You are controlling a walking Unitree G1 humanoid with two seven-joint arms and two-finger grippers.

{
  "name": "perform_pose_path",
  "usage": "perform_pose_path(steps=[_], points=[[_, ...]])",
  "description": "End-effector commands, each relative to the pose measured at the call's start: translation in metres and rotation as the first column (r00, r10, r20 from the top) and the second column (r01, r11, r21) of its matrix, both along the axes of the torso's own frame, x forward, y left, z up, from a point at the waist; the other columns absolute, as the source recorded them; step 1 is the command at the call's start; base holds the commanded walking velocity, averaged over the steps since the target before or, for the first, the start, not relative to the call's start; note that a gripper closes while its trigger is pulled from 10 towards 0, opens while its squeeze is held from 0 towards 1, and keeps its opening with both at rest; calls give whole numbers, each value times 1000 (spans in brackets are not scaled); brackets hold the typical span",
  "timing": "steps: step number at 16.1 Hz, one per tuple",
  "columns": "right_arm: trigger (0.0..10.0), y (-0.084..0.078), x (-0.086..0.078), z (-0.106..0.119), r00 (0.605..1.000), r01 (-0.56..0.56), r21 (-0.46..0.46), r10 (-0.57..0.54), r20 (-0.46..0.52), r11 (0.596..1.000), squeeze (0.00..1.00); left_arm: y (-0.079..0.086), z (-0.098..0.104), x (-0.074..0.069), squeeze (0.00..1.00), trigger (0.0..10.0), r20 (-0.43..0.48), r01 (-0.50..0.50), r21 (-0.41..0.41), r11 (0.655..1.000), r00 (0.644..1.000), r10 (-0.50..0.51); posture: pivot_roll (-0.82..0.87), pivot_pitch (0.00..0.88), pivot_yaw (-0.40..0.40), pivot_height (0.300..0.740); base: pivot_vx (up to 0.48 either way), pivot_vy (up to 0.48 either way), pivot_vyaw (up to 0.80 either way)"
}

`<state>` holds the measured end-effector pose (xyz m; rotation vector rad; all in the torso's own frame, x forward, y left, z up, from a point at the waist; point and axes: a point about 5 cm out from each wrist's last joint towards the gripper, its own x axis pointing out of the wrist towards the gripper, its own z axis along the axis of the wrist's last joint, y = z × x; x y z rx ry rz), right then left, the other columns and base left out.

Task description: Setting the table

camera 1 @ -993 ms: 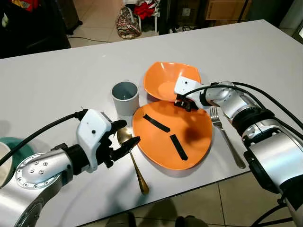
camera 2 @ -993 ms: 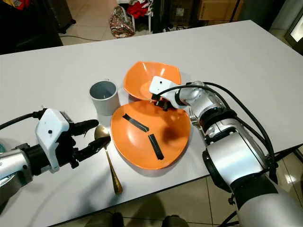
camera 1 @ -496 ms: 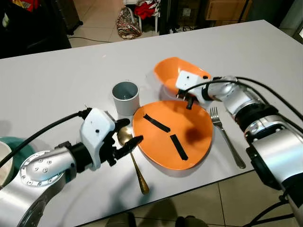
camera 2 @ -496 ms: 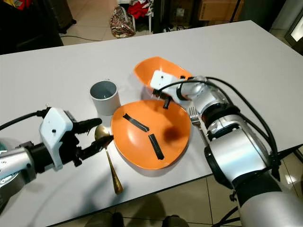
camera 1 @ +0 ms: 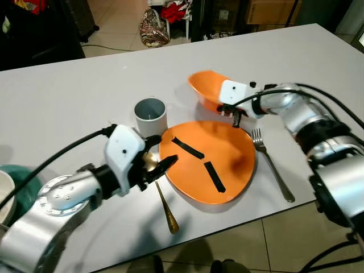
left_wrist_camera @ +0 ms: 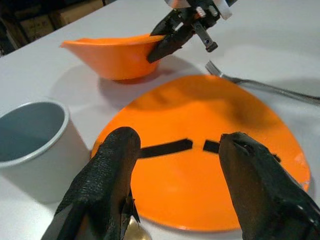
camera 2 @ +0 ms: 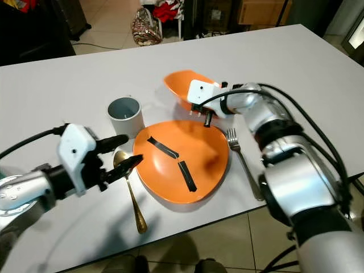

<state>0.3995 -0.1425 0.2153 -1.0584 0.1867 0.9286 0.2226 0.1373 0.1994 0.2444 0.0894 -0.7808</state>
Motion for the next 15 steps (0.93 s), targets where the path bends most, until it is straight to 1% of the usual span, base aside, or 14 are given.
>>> perform_pose_path(steps=[1,2,4,5,6,7,9,11,12,15], points=[[0,4,-2,14,997,-60,29,58,55,998,0,1,-1,3,0,10000,10,-17,6,1000,1000,17,-28,61,48,740,0,0,0],[0,4,-3,15,996,-73,31,71,61,997,0,0,-1,4,0,10000,14,-19,2,1000,1000,19,-34,56,49,740,0,0,0],[0,2,-9,19,988,-118,21,115,105,993,0,-2,-1,7,0,10000,27,-22,-6,1000,999,22,-41,52,53,740,0,0,0],[0,3,-13,24,983,-140,31,135,126,990,0,-2,-1,8,0,10000,33,-22,-9,1000,999,23,-40,50,52,740,0,0,0],[0,7,-22,31,974,-184,57,174,143,981,0,-2,-1,7,0,10000,39,-28,-11,1000,999,28,-40,51,51,740,0,0,0],[0,9,-31,34,966,-219,52,209,151,974,0,-2,-1,7,0,10000,42,-33,-11,999,999,34,-40,51,50,740,0,0,0],[0,13,-52,35,949,-278,13,273,156,960,0,-1,-2,6,0,10000,46,-40,-10,999,998,41,-40,51,48,740,0,0,0],[0,14,-81,25,931,-346,-35,348,114,938,0,-1,-3,4,0,10000,41,-45,-10,999,998,45,-42,54,45,740,0,0,0],[0,14,-92,19,923,-372,-56,376,83,927,0,-1,-4,4,0,10000,33,-40,-5,999,999,40,-42,54,45,740,0,0,0],[0,12,-118,6,917,-397,-102,398,-11,912,0,3,-6,3,0,10000,20,-34,14,999,999,34,-47,59,55,740,0,0,0]])
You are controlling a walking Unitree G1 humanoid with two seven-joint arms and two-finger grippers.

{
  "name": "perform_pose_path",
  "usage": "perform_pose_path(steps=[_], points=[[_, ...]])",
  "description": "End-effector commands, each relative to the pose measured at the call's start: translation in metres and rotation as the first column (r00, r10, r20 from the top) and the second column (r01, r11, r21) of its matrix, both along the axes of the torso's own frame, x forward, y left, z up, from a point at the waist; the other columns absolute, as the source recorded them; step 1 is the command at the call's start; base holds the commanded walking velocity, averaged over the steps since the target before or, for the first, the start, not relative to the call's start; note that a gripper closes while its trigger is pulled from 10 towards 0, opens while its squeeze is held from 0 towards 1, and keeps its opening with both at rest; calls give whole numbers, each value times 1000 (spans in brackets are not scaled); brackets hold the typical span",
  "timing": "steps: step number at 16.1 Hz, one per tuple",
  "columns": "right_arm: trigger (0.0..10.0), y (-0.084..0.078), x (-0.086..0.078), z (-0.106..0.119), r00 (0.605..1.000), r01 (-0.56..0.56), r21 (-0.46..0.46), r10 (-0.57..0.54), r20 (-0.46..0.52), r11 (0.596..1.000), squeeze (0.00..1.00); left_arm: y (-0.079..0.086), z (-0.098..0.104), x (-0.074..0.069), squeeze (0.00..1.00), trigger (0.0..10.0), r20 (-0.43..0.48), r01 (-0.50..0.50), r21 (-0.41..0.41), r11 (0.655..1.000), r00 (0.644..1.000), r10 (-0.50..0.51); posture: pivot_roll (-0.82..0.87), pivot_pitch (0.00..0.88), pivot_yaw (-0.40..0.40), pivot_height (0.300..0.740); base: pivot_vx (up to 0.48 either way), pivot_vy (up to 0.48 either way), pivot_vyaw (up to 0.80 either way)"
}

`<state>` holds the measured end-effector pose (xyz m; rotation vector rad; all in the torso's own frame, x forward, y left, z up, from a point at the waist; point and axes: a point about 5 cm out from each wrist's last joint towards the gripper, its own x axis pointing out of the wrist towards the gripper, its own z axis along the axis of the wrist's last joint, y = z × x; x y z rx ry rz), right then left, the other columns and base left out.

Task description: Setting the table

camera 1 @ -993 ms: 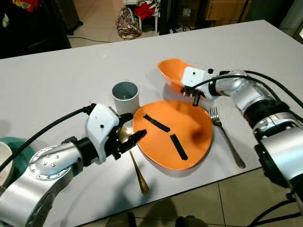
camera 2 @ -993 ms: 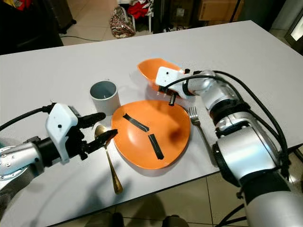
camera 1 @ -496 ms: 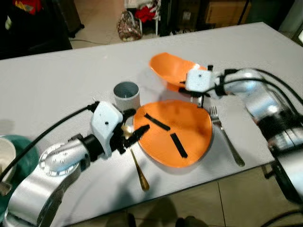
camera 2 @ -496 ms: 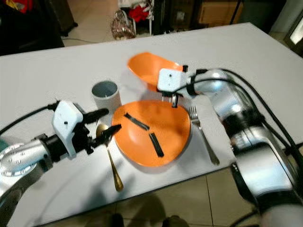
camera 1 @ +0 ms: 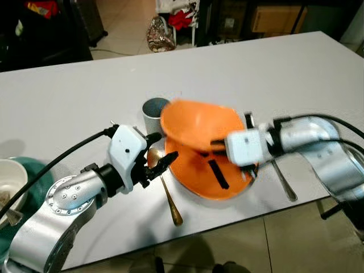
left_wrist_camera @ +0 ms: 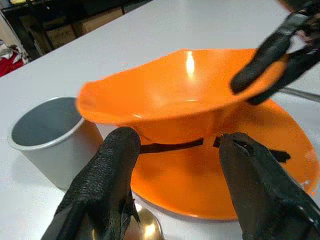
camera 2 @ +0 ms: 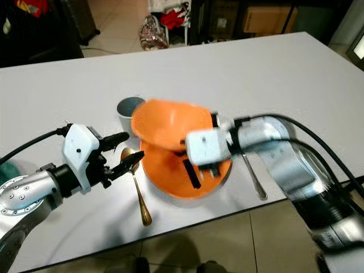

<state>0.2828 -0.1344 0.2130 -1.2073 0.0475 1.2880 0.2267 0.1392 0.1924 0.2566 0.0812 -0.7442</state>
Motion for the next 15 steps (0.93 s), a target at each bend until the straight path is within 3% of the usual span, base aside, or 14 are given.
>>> perform_pose_path(steps=[1,5,12,13,14,15], points=[[0,3,-8,3,1000,-30,-16,30,2,999,0,3,0,-1,0,10000,-1,-1,10,1000,1000,1,-47,60,56,740,0,0,0],[0,-1,-22,-11,1000,-12,-95,11,-11,995,0,3,0,-3,0,10000,-8,6,16,1000,1000,-6,-41,63,57,740,0,0,0],[0,0,-13,-32,997,77,-75,-78,-5,994,0,3,1,-2,0,10000,-1,15,24,1000,1000,-15,-28,64,61,740,0,0,0],[4431,1,-12,-34,997,78,-73,-78,0,994,0,3,2,-2,0,10000,2,17,22,1000,1000,-17,-27,62,62,740,0,0,0],[10000,2,-12,-36,997,77,-78,-75,22,994,0,3,3,-1,0,10000,6,20,21,1000,1000,-20,-25,60,62,740,0,0,0],[10000,3,-11,-38,996,85,-63,-85,6,994,86,3,4,-1,0,10000,9,20,20,1000,1000,-20,-25,59,63,740,0,0,0]])
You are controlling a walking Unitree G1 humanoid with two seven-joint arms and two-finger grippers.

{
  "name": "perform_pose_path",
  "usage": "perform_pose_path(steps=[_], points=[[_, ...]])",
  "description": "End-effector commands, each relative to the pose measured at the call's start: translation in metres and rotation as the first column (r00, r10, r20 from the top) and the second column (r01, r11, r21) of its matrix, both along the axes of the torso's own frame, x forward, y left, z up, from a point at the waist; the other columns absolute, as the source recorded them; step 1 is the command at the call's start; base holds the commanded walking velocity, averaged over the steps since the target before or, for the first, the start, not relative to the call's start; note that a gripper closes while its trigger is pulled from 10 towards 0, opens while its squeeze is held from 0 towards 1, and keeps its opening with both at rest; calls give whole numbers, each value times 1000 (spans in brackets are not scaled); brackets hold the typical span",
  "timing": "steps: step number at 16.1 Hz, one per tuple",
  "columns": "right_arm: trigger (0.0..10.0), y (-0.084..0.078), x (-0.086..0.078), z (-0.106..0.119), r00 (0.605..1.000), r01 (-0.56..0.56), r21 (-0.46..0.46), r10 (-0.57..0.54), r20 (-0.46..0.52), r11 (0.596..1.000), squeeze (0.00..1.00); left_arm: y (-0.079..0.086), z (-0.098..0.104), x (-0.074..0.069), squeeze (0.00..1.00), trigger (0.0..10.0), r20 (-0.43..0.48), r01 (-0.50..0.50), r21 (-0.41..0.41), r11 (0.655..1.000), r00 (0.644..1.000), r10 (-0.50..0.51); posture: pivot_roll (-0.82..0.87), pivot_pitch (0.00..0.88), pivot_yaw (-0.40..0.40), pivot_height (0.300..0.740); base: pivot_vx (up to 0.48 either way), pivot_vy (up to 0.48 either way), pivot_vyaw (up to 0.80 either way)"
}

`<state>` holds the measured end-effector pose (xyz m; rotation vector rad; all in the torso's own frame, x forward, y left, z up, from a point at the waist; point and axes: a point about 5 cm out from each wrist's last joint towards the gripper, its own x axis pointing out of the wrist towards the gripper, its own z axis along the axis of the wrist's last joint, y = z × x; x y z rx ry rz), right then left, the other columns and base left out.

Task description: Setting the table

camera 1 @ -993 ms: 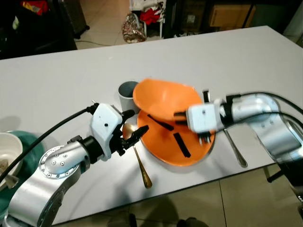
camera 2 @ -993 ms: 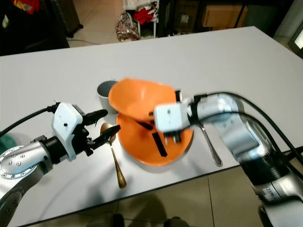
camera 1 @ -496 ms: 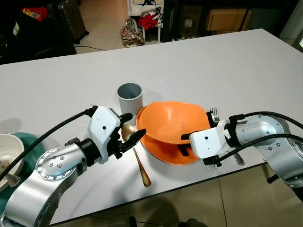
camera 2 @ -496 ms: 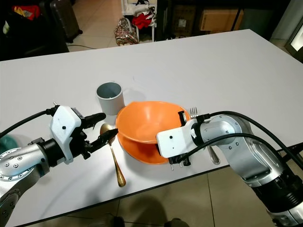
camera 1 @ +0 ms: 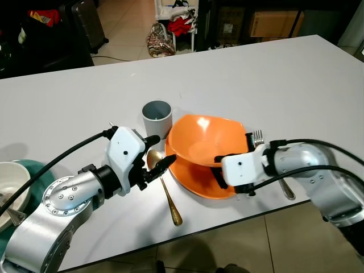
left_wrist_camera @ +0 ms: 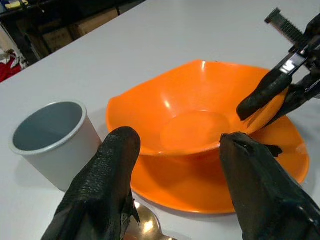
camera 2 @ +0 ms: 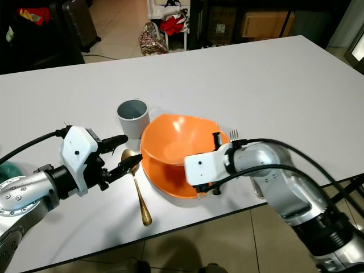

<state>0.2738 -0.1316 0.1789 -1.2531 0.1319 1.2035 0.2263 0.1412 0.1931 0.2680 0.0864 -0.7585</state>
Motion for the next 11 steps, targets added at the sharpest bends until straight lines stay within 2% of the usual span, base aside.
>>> perform_pose_path(steps=[1,6,9,11], points=[[10000,0,-1,-4,1000,-2,-2,2,-16,1000,1000,1,3,0,0,10000,14,6,7,1000,1000,-6,-26,53,63,740,0,0,0],[10000,-5,-15,8,997,20,49,-17,-71,999,1000,3,3,1,0,10000,16,-8,-18,1000,1000,8,-40,26,67,740,0,0,0],[10000,-10,-26,38,994,48,157,-32,-103,986,1000,5,4,5,0,10000,-4,-31,-68,997,1000,31,-53,14,85,740,0,0,0],[10000,-13,-32,50,993,58,193,-36,-114,979,1000,6,6,6,0,10000,-6,-37,-89,995,999,36,-61,10,92,740,0,0,0]])
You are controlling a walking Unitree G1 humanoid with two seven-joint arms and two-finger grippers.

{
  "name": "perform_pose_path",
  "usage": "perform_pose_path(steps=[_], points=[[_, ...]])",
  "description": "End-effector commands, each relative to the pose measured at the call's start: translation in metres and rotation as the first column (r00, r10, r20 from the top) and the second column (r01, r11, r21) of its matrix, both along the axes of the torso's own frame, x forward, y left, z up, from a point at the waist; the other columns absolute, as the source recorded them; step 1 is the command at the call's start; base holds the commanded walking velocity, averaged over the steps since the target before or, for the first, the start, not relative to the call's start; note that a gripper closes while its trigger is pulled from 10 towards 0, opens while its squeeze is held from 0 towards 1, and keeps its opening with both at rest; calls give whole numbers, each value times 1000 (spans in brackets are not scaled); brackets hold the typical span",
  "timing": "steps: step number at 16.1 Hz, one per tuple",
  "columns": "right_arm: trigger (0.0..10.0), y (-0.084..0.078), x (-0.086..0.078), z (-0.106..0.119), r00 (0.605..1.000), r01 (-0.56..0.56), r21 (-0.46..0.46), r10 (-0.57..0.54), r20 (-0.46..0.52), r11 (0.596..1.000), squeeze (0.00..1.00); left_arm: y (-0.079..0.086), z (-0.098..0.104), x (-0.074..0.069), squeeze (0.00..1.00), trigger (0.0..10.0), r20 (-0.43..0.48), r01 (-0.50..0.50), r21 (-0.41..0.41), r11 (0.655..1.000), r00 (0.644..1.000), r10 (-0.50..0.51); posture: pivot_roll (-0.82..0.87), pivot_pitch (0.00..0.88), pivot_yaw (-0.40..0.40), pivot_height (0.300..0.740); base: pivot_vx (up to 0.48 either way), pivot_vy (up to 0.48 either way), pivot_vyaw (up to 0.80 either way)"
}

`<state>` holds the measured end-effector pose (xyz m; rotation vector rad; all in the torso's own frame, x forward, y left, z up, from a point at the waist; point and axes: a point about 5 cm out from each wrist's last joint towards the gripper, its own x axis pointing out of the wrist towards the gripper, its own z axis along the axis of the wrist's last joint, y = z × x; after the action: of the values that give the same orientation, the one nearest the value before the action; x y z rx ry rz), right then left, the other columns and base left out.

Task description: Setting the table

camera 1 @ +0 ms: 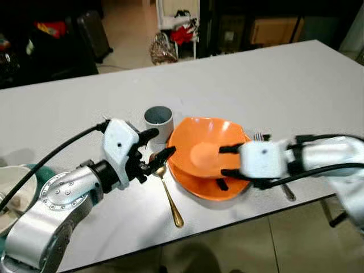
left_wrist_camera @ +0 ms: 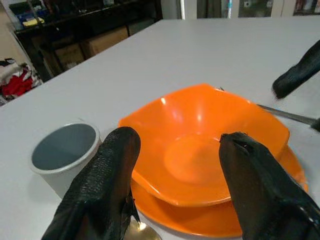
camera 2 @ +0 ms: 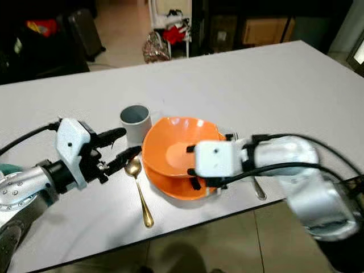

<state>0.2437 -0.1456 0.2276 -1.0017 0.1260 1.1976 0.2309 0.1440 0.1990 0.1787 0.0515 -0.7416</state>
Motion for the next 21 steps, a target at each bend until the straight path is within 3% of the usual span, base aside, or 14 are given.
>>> perform_pose_path(steps=[1,2,3,4,5,6,7,8,9,12,13,14,21], points=[[10000,-2,-6,11,1000,14,68,-13,-22,998,1000,5,1,1,0,10000,1,-31,-1,1000,1000,31,-68,3,94,740,0,0,0],[10000,-7,-5,20,988,153,232,-145,-51,961,1000,8,-1,4,31,10000,-24,-111,-23,994,994,111,-73,0,85,740,0,0,0],[10000,-9,-5,21,979,202,279,-192,-66,939,1000,10,-3,5,31,10000,-40,-146,-29,989,989,144,-74,0,84,740,0,0,0],[10000,-9,-3,20,956,293,385,-282,-86,875,1000,11,-4,5,1000,10000,-47,-202,-62,977,979,200,-75,0,82,740,0,0,0],[10000,-4,-2,17,926,369,506,-355,-128,780,1000,12,-6,5,1000,10000,-52,-264,-84,961,964,260,-82,0,86,740,0,0,0],[10000,9,-1,7,878,451,625,-441,-185,637,1000,12,-11,4,1000,10000,-60,-371,-107,922,928,367,-86,0,87,740,0,0,0],[10000,14,-1,4,859,478,654,-466,-211,586,1000,12,-12,3,1000,10000,-63,-407,-119,906,913,402,-86,0,87,740,0,0,0],[10000,18,0,-1,816,532,707,-505,-281,466,1000,12,-14,0,1000,10000,-50,-460,-117,880,888,457,-74,0,64,740,0,0,0],[10000,18,2,-7,774,573,717,-549,-316,396,1000,11,-13,-2,1000,10000,-32,-508,-124,852,861,508,-55,0,43,740,0,0,0],[10000,18,4,-21,704,643,689,-611,-361,334,980,9,-12,-3,1000,10000,-7,-564,-115,818,824,567,-44,0,25,740,0,-109,0],[10000,19,4,-21,700,647,688,-614,-366,327,165,9,-12,-3,1000,10000,-5,-565,-113,817,823,568,-43,0,26,740,0,-334,0],[10000,20,5,-23,691,657,682,-619,-374,322,0,8,-12,-2,1000,10000,1,-566,-108,817,822,569,-44,2,26,740,0,-345,0],[10000,17,0,-27,667,670,675,-649,-366,308,0,2,-12,5,1000,10000,11,-548,-94,831,834,551,-73,15,45,740,0,-348,0]])
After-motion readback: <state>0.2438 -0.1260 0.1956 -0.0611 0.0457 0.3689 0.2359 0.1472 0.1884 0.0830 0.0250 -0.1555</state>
